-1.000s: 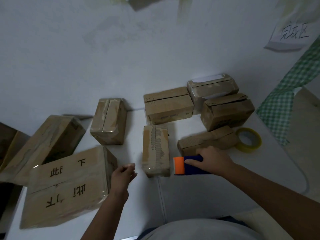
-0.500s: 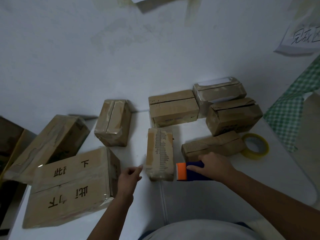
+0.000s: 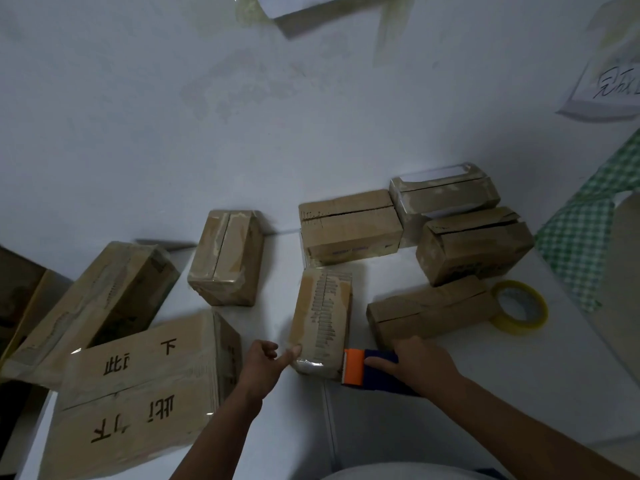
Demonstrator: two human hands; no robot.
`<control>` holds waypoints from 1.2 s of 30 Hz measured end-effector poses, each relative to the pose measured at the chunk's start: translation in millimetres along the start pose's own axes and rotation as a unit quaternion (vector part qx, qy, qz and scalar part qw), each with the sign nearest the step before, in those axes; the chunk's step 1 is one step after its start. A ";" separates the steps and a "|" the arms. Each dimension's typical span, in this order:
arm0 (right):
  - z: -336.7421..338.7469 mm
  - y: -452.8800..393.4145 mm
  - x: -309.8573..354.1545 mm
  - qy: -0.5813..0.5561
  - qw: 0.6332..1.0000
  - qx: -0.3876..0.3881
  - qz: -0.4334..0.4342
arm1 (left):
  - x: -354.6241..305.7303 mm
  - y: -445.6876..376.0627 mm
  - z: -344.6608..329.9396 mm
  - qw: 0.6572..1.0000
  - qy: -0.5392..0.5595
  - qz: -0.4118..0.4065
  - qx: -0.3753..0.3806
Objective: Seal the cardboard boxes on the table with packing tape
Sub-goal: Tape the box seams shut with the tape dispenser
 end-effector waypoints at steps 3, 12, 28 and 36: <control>-2.3 0.8 0.6 -0.022 1.000 0.011 0.003 | -3.6 1.1 -0.2 0.999 -0.029 0.011 0.027; -3.9 2.5 -2.5 -0.020 1.000 0.011 0.004 | -22.5 -16.8 32.0 0.986 -0.162 0.023 0.009; -7.6 3.3 0.1 -0.033 0.999 0.017 0.012 | -57.4 -9.7 -73.1 0.667 -0.646 -0.347 0.132; -9.5 13.0 -19.0 -0.050 0.998 -0.020 0.032 | -44.4 -23.6 -70.4 0.656 -0.657 -0.356 0.103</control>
Point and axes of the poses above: each hand's wrist, its own y-axis away from the middle knuckle, its own z-axis out of the back of the hand, x = y × z, the point moved 5 cm from there along -y, towards the middle knuckle, and after that the axes turned 13 degrees about x, right-handed, at the moved point
